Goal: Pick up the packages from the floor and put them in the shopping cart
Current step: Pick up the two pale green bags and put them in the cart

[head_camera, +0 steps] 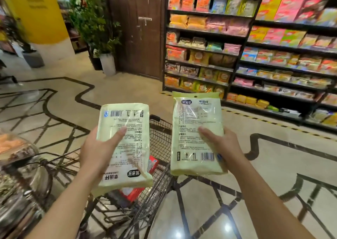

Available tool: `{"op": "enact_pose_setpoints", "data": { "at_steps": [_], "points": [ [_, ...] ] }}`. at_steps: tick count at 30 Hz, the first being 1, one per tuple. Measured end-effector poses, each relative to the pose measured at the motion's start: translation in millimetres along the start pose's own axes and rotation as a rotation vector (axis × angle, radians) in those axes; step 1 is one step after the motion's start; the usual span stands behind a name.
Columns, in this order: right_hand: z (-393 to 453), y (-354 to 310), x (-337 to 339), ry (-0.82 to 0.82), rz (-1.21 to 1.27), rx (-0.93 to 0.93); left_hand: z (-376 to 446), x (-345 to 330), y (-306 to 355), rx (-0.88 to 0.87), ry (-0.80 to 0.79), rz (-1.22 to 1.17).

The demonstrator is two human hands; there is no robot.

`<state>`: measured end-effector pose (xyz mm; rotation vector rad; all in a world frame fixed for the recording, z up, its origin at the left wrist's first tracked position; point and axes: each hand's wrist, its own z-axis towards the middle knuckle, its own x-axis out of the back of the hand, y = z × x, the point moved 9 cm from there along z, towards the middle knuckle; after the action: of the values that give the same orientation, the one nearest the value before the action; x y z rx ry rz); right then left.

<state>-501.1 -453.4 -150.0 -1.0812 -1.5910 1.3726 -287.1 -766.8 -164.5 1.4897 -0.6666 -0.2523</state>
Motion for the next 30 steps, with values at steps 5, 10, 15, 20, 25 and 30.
{"op": "enact_pose_setpoints", "data": {
  "at_steps": [5, 10, 15, 20, 25, 30],
  "points": [
    [90.9, 11.1, 6.7, -0.114, -0.027, -0.055, 21.4, -50.1, -22.5, 0.093, 0.089, -0.002],
    [168.2, 16.7, -20.0, -0.266, -0.067, -0.094, 44.8, -72.4, -48.6, 0.199, 0.145, 0.009],
    [228.6, 34.8, -73.2, -0.421, -0.173, -0.154, 74.9, -65.2, -88.9, 0.287, 0.304, -0.011],
    [279.4, 61.3, -140.3, -0.58, -0.225, -0.18, 108.9, -51.2, -127.2, 0.363, 0.43, -0.031],
    [311.7, 110.7, -204.6, -0.684, -0.292, -0.267, 123.1, -34.3, -178.3, 0.475, 0.531, -0.035],
    [319.9, 181.3, -252.5, -0.765, -0.371, -0.314, 109.0, -28.1, -239.2, 0.636, 0.662, -0.059]
  ]
}}
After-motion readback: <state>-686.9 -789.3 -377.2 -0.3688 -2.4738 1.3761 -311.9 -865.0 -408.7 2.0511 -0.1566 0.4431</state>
